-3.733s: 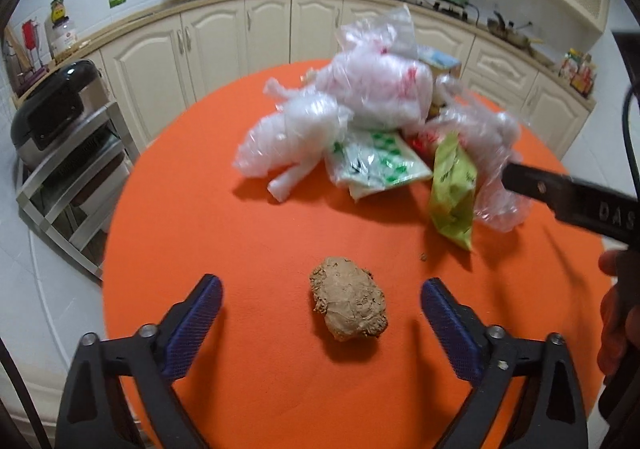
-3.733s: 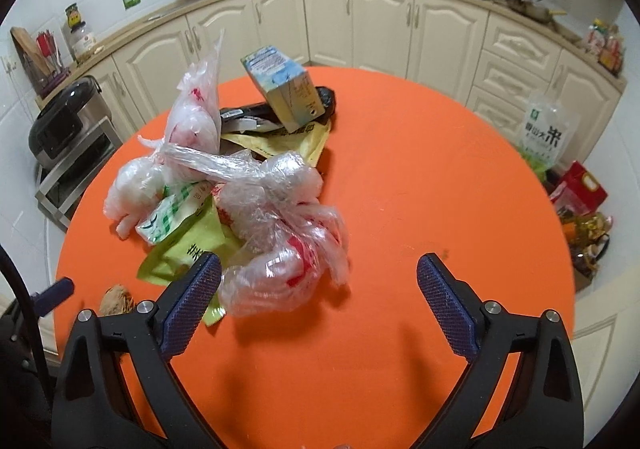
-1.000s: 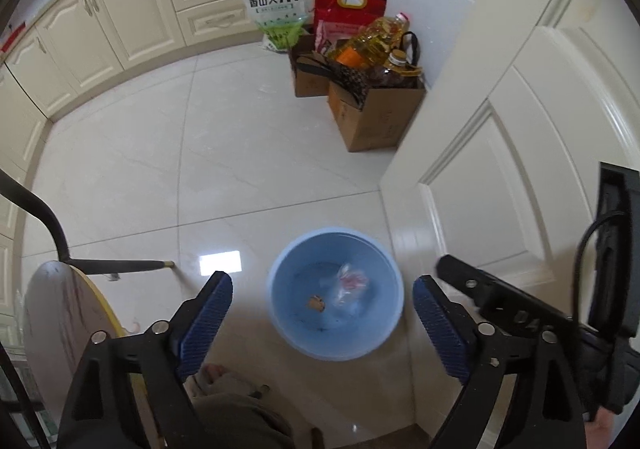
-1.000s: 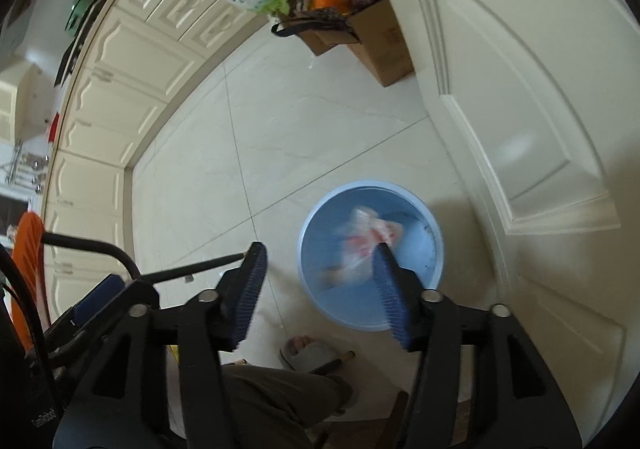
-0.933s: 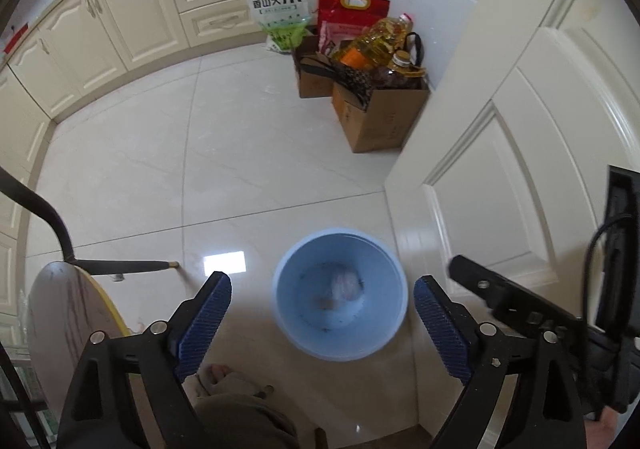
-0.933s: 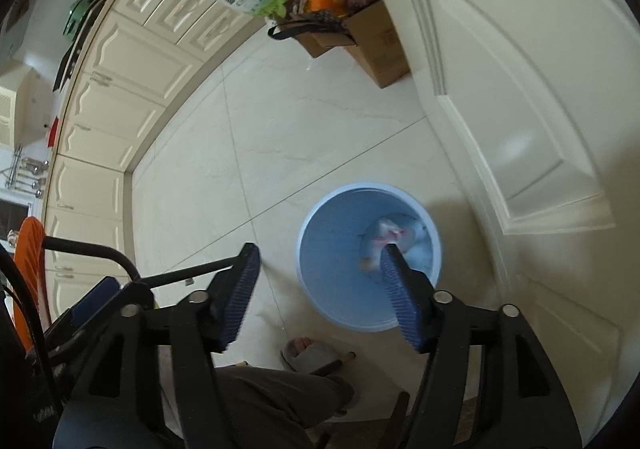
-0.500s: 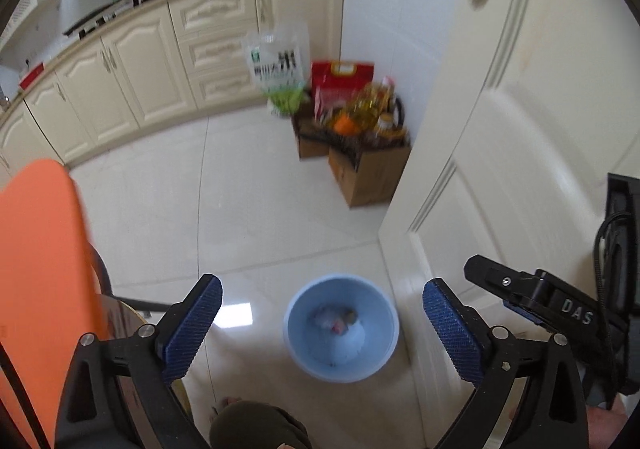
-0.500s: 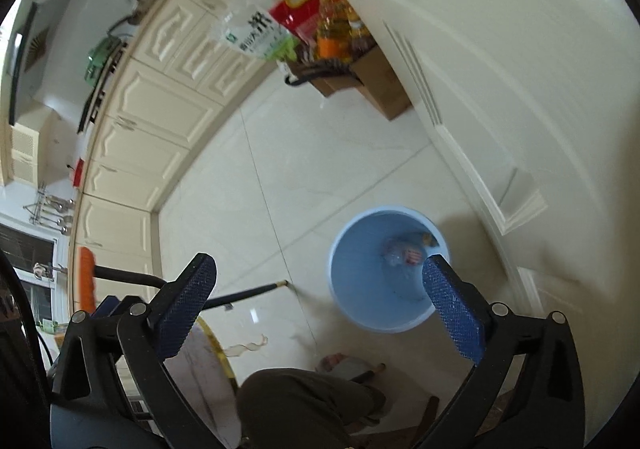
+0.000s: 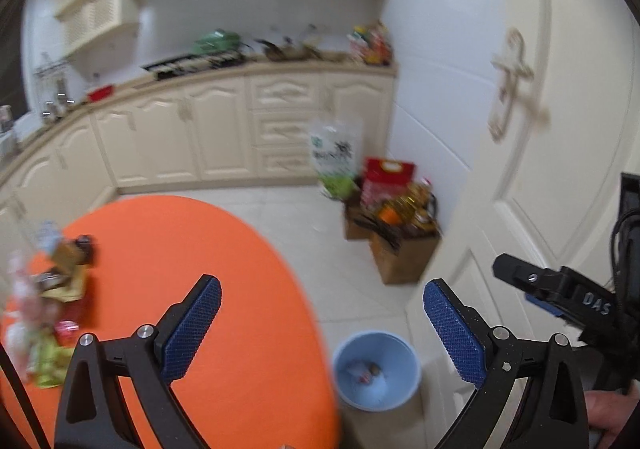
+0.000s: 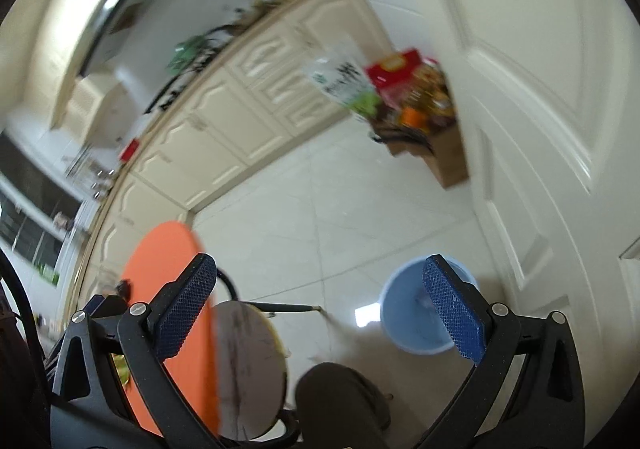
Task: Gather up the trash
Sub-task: 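Move both tools back to the orange table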
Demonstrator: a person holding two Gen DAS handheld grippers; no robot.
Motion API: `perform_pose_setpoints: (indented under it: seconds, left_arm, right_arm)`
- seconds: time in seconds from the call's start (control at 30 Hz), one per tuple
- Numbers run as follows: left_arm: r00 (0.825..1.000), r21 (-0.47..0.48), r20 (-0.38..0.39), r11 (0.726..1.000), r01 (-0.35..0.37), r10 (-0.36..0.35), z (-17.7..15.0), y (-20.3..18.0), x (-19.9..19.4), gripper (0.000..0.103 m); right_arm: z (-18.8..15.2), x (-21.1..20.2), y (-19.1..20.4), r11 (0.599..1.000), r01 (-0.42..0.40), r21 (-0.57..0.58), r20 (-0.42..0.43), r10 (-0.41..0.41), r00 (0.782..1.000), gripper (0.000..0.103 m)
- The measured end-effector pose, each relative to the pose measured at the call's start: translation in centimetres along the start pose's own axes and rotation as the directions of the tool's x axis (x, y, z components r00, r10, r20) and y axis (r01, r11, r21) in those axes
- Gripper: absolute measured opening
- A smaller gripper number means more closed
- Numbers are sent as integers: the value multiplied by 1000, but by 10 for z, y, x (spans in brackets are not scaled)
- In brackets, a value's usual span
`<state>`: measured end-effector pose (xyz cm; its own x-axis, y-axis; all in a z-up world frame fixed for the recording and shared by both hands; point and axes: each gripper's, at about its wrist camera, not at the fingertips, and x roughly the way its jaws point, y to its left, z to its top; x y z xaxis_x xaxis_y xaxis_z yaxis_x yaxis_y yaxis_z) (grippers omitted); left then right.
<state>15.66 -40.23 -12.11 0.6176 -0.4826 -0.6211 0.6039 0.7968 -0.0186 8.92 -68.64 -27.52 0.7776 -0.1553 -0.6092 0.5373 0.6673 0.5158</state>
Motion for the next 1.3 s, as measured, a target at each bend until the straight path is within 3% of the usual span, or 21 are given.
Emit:
perform_pose_setpoints:
  seconds: [0.13, 0.27, 0.47, 0.63, 0.73, 0.93, 1.17, 1.3]
  left_arm:
    - [994, -65, 67, 995, -81, 85, -27, 28, -51, 101]
    - [975, -133, 120, 976, -171, 188, -51, 39, -109, 102]
    - [929, -200, 183, 938, -285, 321, -83, 32, -131, 102]
    - [896, -258, 210, 906, -335, 391, -123, 15, -153, 102]
    - [875, -297, 212, 882, -366, 435, -152, 10, -173, 102]
    - [839, -358, 208, 837, -414, 503, -176, 0, -205, 102]
    - [809, -403, 200, 799, -446, 552, -187, -10, -225, 102]
    - [806, -423, 174, 783, -457, 565, -194, -10, -226, 102]
  right_arm:
    - [-9, -16, 73, 989, -47, -138, 32, 52, 998, 103]
    - [-27, -31, 140, 959, -73, -274, 54, 91, 994, 103]
    - [-57, -45, 227, 895, -101, -434, 74, 148, 986, 103]
    - [-87, -60, 278, 839, -113, -533, 79, 182, 980, 103]
    - [-102, -65, 300, 807, -124, -577, 73, 203, 977, 103]
    - [-129, -67, 336, 750, -150, -644, 46, 233, 971, 103]
    - [-148, -62, 356, 703, -168, -691, 20, 251, 968, 103]
    - [-156, -59, 363, 685, -168, -709, 8, 247, 969, 103]
